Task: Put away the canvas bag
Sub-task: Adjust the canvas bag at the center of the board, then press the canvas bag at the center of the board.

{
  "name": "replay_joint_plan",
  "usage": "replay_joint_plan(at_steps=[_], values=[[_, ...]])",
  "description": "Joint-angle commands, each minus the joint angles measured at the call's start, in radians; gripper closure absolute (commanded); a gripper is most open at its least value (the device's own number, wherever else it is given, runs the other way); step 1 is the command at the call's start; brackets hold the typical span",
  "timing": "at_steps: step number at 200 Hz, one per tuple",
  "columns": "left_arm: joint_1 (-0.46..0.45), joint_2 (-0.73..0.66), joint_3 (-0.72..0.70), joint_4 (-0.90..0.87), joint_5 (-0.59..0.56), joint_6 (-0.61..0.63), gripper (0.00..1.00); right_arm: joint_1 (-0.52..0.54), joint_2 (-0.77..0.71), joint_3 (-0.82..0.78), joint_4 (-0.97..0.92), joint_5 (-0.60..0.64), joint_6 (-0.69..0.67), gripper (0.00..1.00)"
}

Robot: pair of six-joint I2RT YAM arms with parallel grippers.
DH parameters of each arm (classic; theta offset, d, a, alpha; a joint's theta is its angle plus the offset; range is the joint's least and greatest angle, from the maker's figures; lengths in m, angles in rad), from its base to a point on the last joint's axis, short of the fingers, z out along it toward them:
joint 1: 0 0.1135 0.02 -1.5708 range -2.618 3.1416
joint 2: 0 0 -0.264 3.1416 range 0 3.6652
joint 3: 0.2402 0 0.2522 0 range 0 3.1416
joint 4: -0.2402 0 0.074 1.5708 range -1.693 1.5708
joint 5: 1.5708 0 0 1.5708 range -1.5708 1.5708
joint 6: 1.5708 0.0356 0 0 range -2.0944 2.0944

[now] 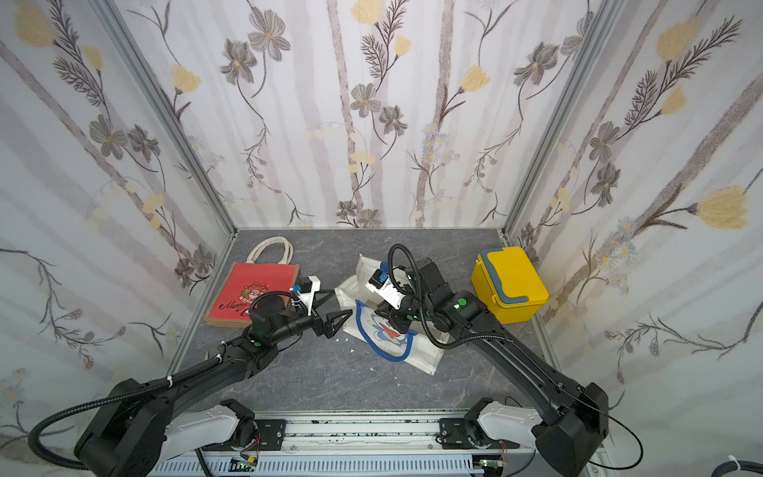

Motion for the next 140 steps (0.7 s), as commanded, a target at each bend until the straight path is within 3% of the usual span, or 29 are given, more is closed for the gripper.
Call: replay_joint_plan(at_steps=[1, 31, 77, 140], values=[[-0.014, 0.029, 0.024, 0.043, 0.039, 0.066, 0.03, 0.001, -0.035, -0.03, 0.046, 0.03, 0.014, 0.68], [-0.016, 0.106, 0.079, 0.034, 0.077, 0.093, 0.21, 0.001, -0.045, -0.044, 0.048, 0.043, 0.029, 0.54], [-0.031, 0.17, 0.13, -0.041, 0.107, 0.067, 0.56, -0.006, -0.069, -0.118, 0.085, 0.115, 0.047, 0.54], [-0.095, 0.075, 0.079, -0.077, 0.095, 0.009, 0.96, -0.025, -0.177, -0.21, 0.214, 0.157, 0.065, 0.5]])
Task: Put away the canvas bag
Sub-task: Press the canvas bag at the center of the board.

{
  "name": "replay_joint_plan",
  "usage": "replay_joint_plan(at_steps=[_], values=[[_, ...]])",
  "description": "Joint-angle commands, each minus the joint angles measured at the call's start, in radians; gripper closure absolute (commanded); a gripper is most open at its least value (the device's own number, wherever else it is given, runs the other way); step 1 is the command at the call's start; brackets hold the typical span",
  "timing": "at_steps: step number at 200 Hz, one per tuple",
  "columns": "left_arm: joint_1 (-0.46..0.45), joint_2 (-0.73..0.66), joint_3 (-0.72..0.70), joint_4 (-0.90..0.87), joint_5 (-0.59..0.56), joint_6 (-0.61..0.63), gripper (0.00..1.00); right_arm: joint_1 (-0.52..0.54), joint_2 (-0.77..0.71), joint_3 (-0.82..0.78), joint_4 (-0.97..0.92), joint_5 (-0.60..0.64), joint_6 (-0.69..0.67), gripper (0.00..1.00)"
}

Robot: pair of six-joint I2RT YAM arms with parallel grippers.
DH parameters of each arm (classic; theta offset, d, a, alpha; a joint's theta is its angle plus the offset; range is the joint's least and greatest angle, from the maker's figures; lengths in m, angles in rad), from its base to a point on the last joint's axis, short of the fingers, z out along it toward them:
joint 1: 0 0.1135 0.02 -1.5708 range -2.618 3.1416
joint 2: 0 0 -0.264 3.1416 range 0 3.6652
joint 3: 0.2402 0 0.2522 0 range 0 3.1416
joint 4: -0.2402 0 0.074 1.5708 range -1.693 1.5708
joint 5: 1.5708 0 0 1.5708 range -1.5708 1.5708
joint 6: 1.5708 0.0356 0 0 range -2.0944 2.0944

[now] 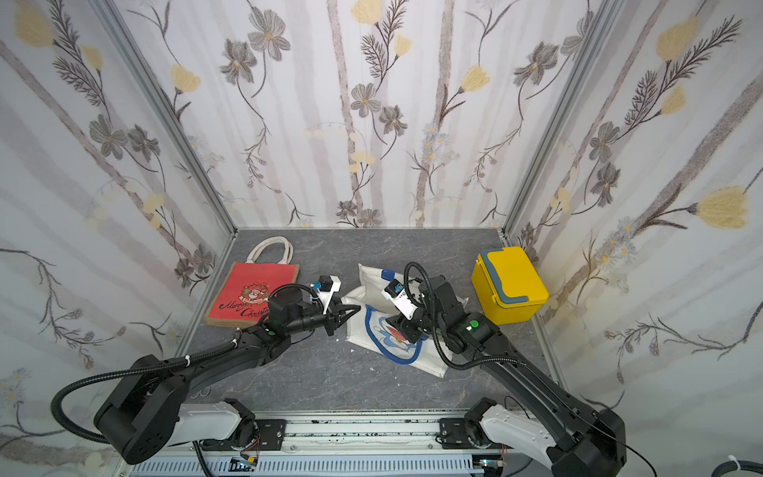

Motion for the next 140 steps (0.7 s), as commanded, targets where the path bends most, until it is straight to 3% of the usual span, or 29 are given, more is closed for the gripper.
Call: replay_joint_plan(at_steps=[1, 32, 61, 72, 101, 140], values=[[-0.023, -0.029, -0.02, -0.002, 0.022, -0.038, 0.96, -0.001, -0.023, -0.008, 0.081, 0.019, 0.014, 0.5], [-0.088, -0.091, -0.033, -0.09, -0.031, -0.04, 0.99, -0.001, -0.028, -0.002, 0.11, -0.064, 0.017, 0.45], [-0.136, -0.128, -0.031, -0.159, -0.035, -0.047, 0.99, 0.0, -0.029, -0.001, 0.168, -0.173, 0.075, 0.19], [-0.144, -0.147, -0.033, -0.167, -0.043, -0.051, 0.99, 0.002, -0.019, 0.005, 0.169, -0.194, 0.078, 0.16], [-0.15, -0.178, -0.042, -0.134, -0.013, -0.082, 1.0, 0.027, 0.006, 0.004, 0.177, -0.18, 0.047, 0.17], [-0.166, -0.173, -0.033, -0.158, 0.026, -0.091, 1.0, 0.073, 0.061, 0.039, 0.162, -0.116, 0.007, 0.27]])
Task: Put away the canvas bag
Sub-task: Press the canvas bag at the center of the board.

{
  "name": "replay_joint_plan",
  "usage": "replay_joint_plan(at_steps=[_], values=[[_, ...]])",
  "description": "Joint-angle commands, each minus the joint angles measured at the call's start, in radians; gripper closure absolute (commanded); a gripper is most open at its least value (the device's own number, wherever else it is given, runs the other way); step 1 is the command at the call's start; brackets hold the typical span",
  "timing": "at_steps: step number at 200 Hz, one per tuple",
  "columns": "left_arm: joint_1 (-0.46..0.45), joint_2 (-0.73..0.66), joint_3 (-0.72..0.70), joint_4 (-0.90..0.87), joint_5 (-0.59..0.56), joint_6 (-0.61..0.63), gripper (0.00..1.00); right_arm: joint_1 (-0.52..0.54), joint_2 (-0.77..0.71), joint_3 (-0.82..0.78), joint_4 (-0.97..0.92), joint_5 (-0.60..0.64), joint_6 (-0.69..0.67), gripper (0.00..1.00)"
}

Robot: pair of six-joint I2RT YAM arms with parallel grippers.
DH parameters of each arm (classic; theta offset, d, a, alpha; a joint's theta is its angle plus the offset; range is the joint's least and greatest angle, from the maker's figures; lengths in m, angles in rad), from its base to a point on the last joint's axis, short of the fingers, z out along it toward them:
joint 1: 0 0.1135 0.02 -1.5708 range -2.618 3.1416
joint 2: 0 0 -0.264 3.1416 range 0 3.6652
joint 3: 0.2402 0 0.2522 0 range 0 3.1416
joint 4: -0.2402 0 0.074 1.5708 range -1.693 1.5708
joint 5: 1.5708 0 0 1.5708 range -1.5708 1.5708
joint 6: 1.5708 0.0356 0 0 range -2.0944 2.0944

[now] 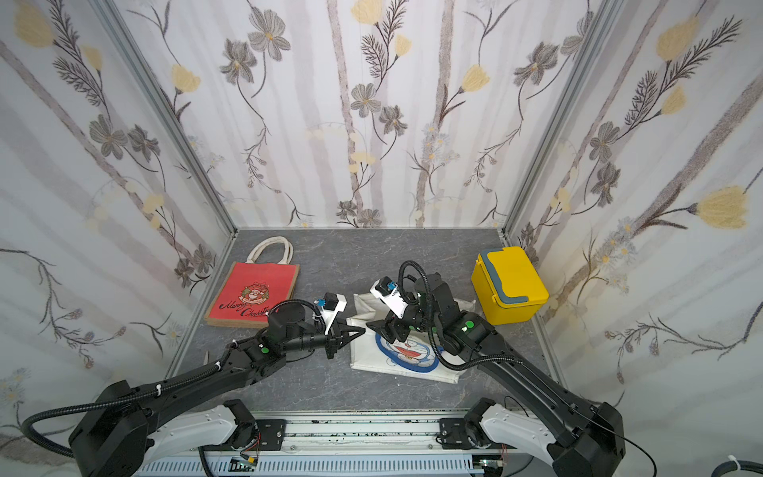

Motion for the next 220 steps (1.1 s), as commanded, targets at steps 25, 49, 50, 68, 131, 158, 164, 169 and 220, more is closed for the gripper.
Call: replay_joint_plan(at_steps=[25, 49, 50, 68, 131, 158, 164, 169, 220], values=[[-0.007, -0.025, -0.003, -0.015, 0.047, -0.007, 0.98, 0.021, 0.037, 0.015, 0.035, 0.028, -0.052, 0.35], [-0.007, -0.052, -0.029, -0.011, 0.023, -0.009, 0.98, 0.03, 0.048, -0.003, 0.041, 0.018, -0.057, 0.36], [-0.007, -0.052, -0.03, -0.011, 0.023, -0.008, 0.98, 0.03, 0.048, -0.004, 0.042, 0.016, -0.057, 0.36], [-0.007, -0.038, -0.035, 0.004, 0.018, -0.012, 0.95, 0.041, 0.056, -0.021, 0.065, 0.007, -0.057, 0.38], [-0.008, -0.004, -0.038, 0.059, -0.037, -0.018, 0.86, 0.055, 0.099, -0.007, 0.007, 0.03, -0.091, 0.45], [-0.008, -0.016, -0.039, 0.033, -0.066, -0.001, 0.8, 0.057, 0.083, -0.021, 0.013, 0.06, -0.092, 0.56], [-0.008, -0.021, -0.036, 0.014, -0.079, 0.012, 0.78, 0.057, 0.077, -0.027, 0.022, 0.062, -0.092, 0.61], [-0.008, -0.025, -0.034, -0.005, -0.09, 0.025, 0.78, 0.057, 0.071, -0.033, 0.03, 0.064, -0.092, 0.65], [-0.006, -0.045, -0.038, -0.036, -0.202, 0.129, 0.5, 0.057, 0.053, -0.039, 0.017, 0.066, -0.074, 0.75]])
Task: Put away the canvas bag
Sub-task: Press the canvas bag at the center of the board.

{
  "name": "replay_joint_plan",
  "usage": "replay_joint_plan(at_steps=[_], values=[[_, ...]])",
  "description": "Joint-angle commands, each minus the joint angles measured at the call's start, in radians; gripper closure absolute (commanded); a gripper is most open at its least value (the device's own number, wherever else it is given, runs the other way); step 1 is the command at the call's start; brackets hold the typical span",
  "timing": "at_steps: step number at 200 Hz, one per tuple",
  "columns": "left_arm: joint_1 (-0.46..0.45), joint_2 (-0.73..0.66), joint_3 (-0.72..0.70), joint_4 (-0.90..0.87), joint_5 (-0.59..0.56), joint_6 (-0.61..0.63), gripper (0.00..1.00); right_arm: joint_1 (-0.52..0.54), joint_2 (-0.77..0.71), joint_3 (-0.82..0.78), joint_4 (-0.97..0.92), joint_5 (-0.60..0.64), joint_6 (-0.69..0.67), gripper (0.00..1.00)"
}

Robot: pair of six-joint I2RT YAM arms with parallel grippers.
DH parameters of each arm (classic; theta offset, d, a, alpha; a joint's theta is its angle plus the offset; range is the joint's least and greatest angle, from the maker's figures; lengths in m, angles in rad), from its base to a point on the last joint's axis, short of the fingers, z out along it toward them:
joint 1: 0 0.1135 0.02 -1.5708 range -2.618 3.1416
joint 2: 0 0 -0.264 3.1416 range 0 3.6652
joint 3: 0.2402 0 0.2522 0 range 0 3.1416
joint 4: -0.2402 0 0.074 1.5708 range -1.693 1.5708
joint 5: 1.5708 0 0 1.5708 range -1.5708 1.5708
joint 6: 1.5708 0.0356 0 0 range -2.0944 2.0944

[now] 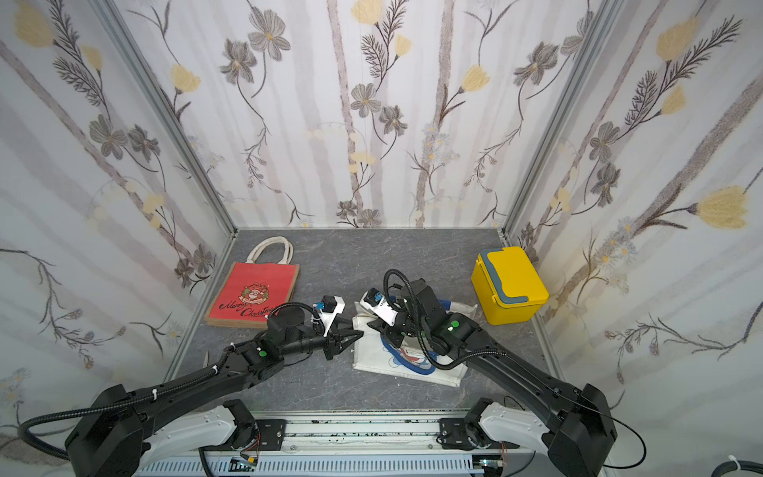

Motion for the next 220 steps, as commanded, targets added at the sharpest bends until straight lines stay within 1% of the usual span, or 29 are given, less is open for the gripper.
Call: replay_joint_plan(at_steps=[1, 19, 25, 29, 36, 41, 64, 80, 95, 132, 137, 151, 177, 189, 195, 220], values=[[0.001, -0.012, -0.012, 0.009, -0.076, 0.063, 0.48, 0.0, -0.01, 0.0, 0.003, 0.003, 0.003, 0.75], [0.0, -0.014, -0.024, 0.035, -0.14, 0.093, 0.33, 0.0, -0.021, -0.009, -0.001, -0.011, 0.015, 0.75], [0.001, -0.009, -0.022, 0.037, -0.153, 0.113, 0.26, 0.0, -0.025, -0.011, -0.004, -0.019, 0.016, 0.75], [0.001, -0.003, -0.018, 0.038, -0.165, 0.122, 0.2, 0.0, -0.027, -0.011, -0.007, -0.023, 0.018, 0.75], [0.001, 0.008, -0.015, 0.045, -0.181, 0.138, 0.07, 0.0, -0.031, -0.012, -0.013, -0.036, 0.017, 0.75], [0.001, 0.017, -0.011, 0.05, -0.184, 0.151, 0.01, 0.0, -0.034, -0.011, -0.019, -0.043, 0.017, 0.75], [0.001, 0.06, 0.008, 0.093, -0.144, 0.206, 0.0, 0.0, -0.04, -0.008, -0.047, -0.069, 0.007, 0.73], [0.001, 0.09, 0.031, 0.121, -0.066, 0.224, 0.0, 0.0, -0.034, -0.003, -0.058, -0.079, 0.003, 0.72], [0.0, 0.117, 0.051, 0.138, -0.008, 0.221, 0.0, 0.0, -0.024, 0.004, -0.066, -0.086, 0.002, 0.71], [-0.001, 0.155, 0.05, 0.17, 0.053, 0.203, 0.0, -0.001, -0.023, 0.008, -0.074, -0.097, 0.0, 0.72], [0.0, 0.159, 0.05, 0.17, 0.063, 0.2, 0.02, -0.003, -0.024, 0.008, -0.074, -0.092, -0.001, 0.72], [-0.001, 0.166, 0.049, 0.169, 0.071, 0.193, 0.11, -0.003, -0.028, 0.01, -0.074, -0.074, -0.002, 0.69], [-0.001, 0.162, 0.049, 0.142, 0.019, 0.177, 0.33, -0.005, -0.047, 0.009, -0.075, -0.033, 0.0, 0.52], [-0.001, 0.149, 0.038, 0.15, 0.005, 0.163, 0.37, -0.005, -0.058, 0.013, -0.082, -0.013, 0.002, 0.49], [-0.001, 0.142, 0.027, 0.164, 0.002, 0.155, 0.41, -0.004, -0.066, 0.014, -0.085, -0.003, 0.003, 0.47], [-0.001, 0.129, 0.015, 0.168, 0.018, 0.127, 0.62, -0.005, -0.094, 0.018, -0.102, 0.03, 0.006, 0.41]])
